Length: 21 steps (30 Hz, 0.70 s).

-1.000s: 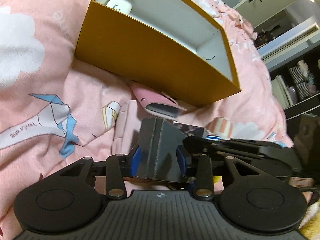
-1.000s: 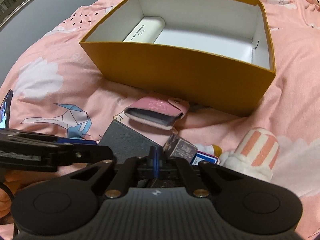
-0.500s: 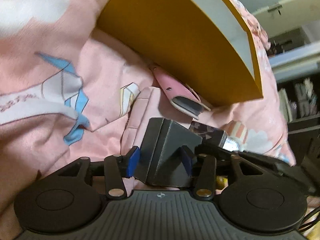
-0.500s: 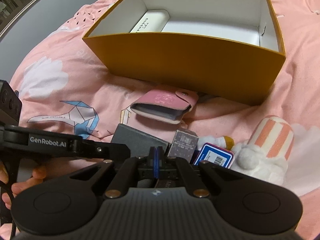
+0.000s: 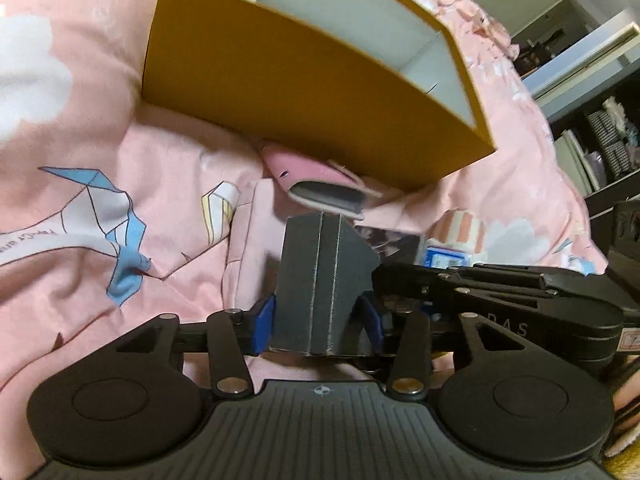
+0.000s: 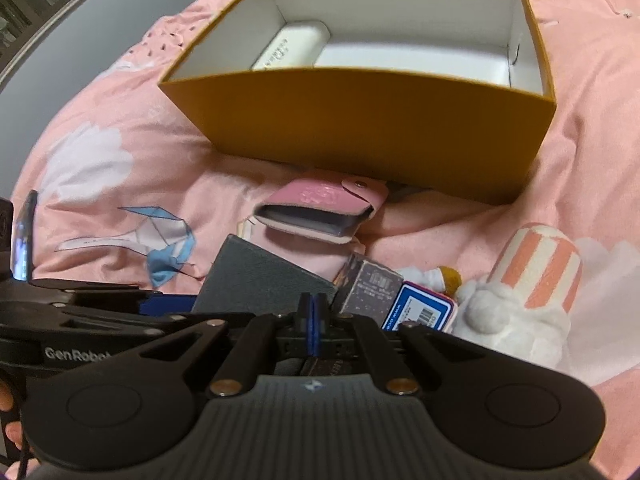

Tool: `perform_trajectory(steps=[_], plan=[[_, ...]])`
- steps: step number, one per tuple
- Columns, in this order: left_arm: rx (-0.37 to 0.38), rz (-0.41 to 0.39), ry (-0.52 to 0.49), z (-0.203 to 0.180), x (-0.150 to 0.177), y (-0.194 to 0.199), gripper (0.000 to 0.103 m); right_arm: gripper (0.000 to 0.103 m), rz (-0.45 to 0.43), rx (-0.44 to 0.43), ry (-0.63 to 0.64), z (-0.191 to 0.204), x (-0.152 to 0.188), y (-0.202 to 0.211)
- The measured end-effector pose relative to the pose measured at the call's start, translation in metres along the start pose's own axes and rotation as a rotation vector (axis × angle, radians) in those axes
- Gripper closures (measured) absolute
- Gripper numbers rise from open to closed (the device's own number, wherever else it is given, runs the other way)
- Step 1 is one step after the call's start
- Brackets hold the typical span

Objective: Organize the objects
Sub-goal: 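Grasp the dark grey square box with the left gripper and lift it, then grasp the purple photo card box with the right gripper while the left holds the grey box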

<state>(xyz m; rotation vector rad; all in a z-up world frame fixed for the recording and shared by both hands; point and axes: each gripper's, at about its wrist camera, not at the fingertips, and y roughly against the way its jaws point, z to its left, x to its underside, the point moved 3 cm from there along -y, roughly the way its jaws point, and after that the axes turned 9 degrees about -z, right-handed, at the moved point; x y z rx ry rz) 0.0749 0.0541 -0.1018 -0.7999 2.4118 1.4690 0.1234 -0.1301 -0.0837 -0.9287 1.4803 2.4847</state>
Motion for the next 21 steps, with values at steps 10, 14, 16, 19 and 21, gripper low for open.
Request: perform_trajectory(steps=[10,14,16,19,21], plan=[[-0.059,-0.156,-0.117,-0.022,-0.013,0.03,0.06,0.052,-0.094,0.092,-0.005,-0.009,-0.01,0.032],[-0.068,-0.169,-0.121,-0.023,-0.016,0.027,0.06,0.052,-0.047,0.105,-0.046,-0.022,-0.011,0.015],[-0.07,-0.164,-0.113,-0.021,-0.016,0.024,0.06,0.052,-0.045,0.107,-0.034,-0.021,-0.012,0.012],[-0.061,-0.168,-0.105,-0.018,-0.016,0.024,0.06,0.053,-0.038,0.111,-0.017,-0.019,-0.012,0.006],[-0.059,-0.174,-0.106,-0.018,-0.016,0.025,0.06,0.065,-0.024,0.12,-0.022,-0.019,-0.009,0.002]])
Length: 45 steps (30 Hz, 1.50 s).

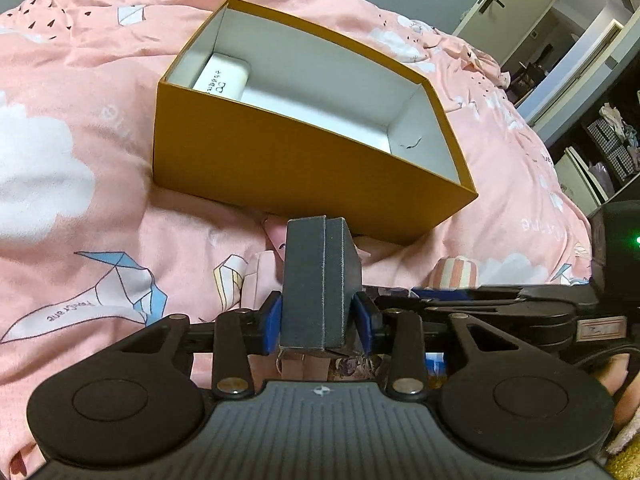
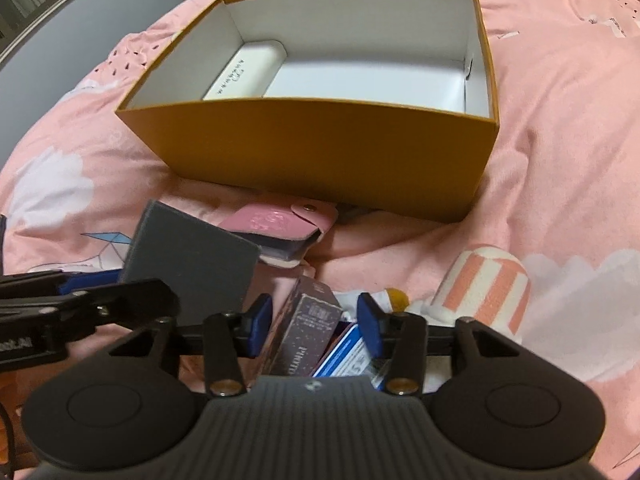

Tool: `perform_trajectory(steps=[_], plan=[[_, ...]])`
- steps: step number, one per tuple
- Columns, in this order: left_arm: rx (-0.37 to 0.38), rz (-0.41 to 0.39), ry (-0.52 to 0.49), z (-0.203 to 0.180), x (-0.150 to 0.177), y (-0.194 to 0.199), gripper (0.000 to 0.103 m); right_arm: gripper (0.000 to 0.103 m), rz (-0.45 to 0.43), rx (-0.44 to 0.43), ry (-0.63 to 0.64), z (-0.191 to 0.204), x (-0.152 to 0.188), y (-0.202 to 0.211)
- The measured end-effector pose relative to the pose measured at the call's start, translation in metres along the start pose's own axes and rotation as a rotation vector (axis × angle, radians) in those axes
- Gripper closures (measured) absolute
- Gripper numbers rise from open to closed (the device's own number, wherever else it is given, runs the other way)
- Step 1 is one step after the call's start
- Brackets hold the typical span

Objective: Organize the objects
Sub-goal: 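Grasp the purple photo card box with the right gripper while the left holds the grey box, then carry the grey box and purple box over the orange box with both grippers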

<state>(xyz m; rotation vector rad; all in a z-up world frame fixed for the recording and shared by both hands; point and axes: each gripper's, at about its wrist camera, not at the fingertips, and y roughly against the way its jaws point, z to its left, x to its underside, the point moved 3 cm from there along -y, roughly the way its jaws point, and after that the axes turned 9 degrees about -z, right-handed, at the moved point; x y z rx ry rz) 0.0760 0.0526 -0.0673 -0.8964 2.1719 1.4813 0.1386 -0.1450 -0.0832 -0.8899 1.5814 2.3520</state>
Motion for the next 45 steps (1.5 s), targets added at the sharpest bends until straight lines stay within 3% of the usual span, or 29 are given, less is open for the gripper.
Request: perform_trajectory(steps=[5,16,18,26,35,45], plan=[[-0.007,-0.001,-0.012,-0.001,0.001,0.001,0.06,0.069,0.005,-0.044,-0.005,0.008,0.002,0.005],[0.008,0.008,-0.005,0.002,0.003,-0.002,0.06,0.065,0.028,-0.041,-0.012,0.012,0.009,0.003],[0.008,0.009,-0.004,0.002,0.004,-0.001,0.06,0.071,0.018,-0.049,-0.032,0.01,0.009,0.005],[0.005,0.006,-0.011,0.001,0.005,-0.001,0.06,0.07,0.042,-0.061,-0.044,0.01,0.012,0.002],[0.041,-0.029,-0.042,-0.009,0.0,0.011,0.061,0.078,0.042,-0.096,-0.043,0.01,0.007,0.016],[0.097,-0.143,-0.056,-0.022,-0.033,0.036,0.061,0.078,-0.104,-0.15,-0.023,0.005,-0.032,0.071]])
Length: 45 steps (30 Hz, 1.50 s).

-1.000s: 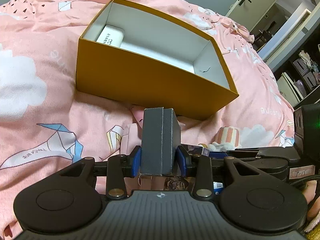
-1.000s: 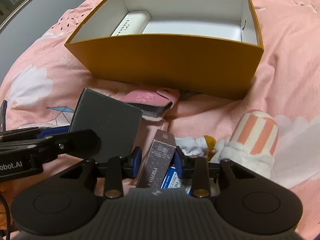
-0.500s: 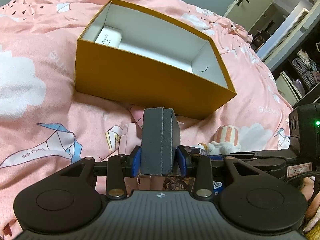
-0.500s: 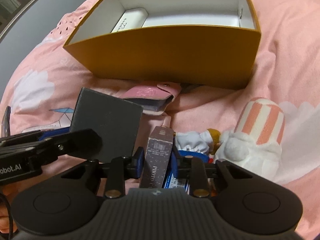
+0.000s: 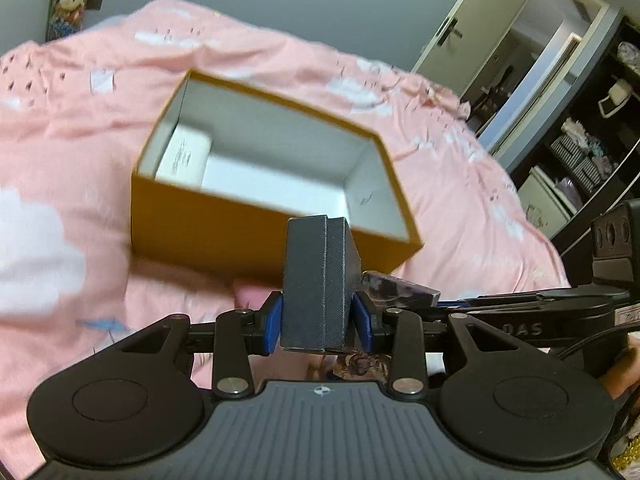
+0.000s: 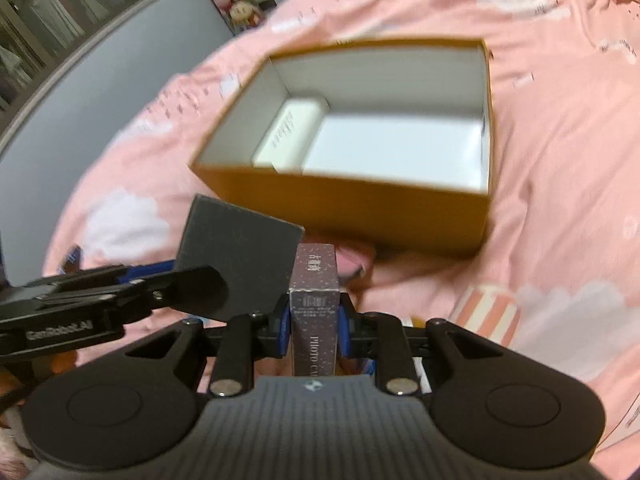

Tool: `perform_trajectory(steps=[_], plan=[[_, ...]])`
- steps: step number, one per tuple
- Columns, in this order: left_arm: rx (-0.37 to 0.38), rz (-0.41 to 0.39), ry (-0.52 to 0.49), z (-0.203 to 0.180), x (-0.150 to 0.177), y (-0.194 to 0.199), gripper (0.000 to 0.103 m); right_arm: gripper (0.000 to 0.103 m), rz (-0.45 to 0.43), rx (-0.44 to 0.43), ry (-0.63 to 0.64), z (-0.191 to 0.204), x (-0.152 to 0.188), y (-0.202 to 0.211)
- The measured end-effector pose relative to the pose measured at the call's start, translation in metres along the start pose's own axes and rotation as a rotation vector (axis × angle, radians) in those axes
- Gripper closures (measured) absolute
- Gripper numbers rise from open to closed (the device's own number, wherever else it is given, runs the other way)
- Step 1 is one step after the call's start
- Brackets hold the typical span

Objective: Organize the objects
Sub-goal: 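Carry the grey box and purple box over the orange box with both grippers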

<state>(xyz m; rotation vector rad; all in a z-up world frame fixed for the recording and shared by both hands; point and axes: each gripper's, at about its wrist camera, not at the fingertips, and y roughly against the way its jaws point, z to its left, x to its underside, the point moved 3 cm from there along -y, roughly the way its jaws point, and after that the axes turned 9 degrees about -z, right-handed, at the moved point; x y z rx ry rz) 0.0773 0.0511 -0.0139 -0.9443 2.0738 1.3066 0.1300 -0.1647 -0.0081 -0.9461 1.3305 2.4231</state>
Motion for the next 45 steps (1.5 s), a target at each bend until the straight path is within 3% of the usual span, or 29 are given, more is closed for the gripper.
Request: perform_trajectory(steps=[8,12,15,19,22,31,45], plan=[[-0.043,-0.122,-0.059,-0.012,-0.046,-0.002,0.061,0.079,-0.177,-0.029,0.056,0.011,-0.054,0.029],[-0.059,-0.176,-0.1,-0.018,-0.066,-0.013,0.061,0.079,-0.258,-0.007,0.071,0.01,-0.081,0.03],[-0.079,-0.18,-0.101,-0.016,-0.074,-0.032,0.061,0.079,-0.305,0.064,0.089,0.005,-0.098,0.019],[-0.091,-0.129,-0.06,-0.004,-0.074,-0.065,0.061,0.079,-0.311,0.132,0.086,-0.009,-0.111,-0.006],[-0.068,-0.062,-0.018,0.004,-0.069,-0.087,0.061,0.079,-0.269,0.139,0.059,-0.02,-0.113,-0.027],[-0.093,0.127,0.033,0.024,-0.054,-0.134,0.061,0.079,-0.143,0.165,0.03,-0.038,-0.103,-0.074],[-0.121,0.267,0.011,0.033,-0.043,-0.17,0.06,0.079,-0.068,0.181,0.041,-0.048,-0.1,-0.101]])
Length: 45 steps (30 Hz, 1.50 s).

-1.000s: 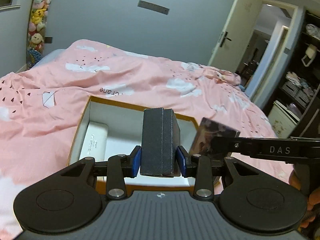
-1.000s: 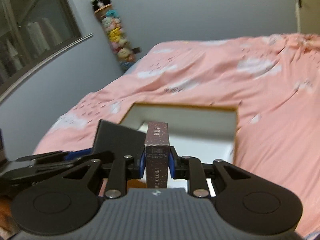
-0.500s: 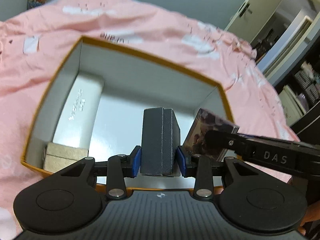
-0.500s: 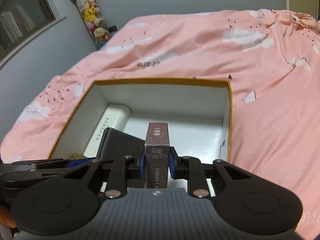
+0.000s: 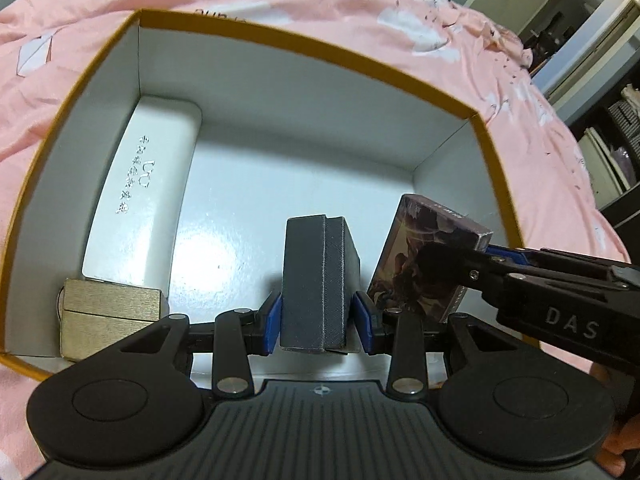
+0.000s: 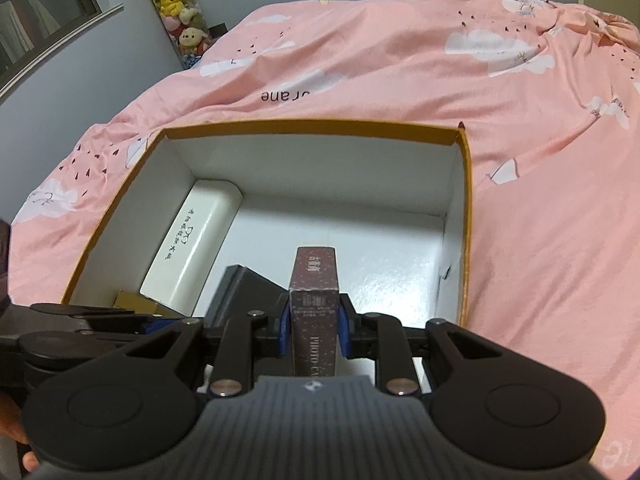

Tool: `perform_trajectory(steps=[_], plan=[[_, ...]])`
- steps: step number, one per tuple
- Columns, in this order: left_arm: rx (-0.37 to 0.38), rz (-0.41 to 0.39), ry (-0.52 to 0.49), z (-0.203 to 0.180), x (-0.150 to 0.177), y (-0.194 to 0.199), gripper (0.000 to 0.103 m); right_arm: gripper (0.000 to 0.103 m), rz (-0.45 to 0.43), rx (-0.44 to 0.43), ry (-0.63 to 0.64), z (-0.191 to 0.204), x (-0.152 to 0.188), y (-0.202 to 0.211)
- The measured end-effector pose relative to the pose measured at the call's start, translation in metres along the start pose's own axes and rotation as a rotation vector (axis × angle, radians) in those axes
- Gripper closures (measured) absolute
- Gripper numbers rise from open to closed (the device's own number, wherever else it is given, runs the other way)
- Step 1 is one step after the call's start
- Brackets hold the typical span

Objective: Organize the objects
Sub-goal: 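Carry the grey box and purple box over the orange box with both grippers, then lower the grey box into the orange box and open the left gripper while the right holds the purple box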

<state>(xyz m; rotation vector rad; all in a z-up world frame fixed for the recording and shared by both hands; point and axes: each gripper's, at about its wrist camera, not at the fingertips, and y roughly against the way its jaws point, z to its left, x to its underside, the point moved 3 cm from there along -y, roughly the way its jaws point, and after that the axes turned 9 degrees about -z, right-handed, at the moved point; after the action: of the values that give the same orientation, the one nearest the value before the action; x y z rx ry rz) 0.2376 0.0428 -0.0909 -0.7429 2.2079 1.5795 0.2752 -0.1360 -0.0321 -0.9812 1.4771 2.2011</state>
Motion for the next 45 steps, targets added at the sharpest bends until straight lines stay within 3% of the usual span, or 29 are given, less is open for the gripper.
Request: perform_trajectory(steps=[4,11,18,27,32,37,45], plan=[[-0.024,-0.003,-0.022,-0.001,0.002,-0.002,0.059,0.079,0.013,-0.006,0.004,0.001,0.0,-0.004],[-0.097,-0.042,-0.083,-0.001,0.003,0.005,0.043,0.079,0.024,-0.005,0.022,0.002,0.0,-0.006],[-0.143,-0.102,-0.114,0.005,-0.001,0.02,0.043,0.079,0.054,-0.003,0.032,0.005,0.002,-0.013],[-0.122,-0.166,-0.065,0.016,-0.008,0.029,0.043,0.079,0.106,-0.03,0.011,0.015,0.005,-0.031],[-0.122,-0.177,-0.05,0.023,-0.01,0.03,0.052,0.079,0.14,-0.08,-0.025,0.021,0.008,-0.041],[-0.077,-0.168,-0.026,0.031,-0.017,0.032,0.052,0.079,0.176,-0.125,-0.086,0.018,0.004,-0.048],[-0.035,-0.138,-0.05,0.034,-0.027,0.03,0.052,0.079,0.237,-0.128,-0.161,-0.001,-0.007,-0.059]])
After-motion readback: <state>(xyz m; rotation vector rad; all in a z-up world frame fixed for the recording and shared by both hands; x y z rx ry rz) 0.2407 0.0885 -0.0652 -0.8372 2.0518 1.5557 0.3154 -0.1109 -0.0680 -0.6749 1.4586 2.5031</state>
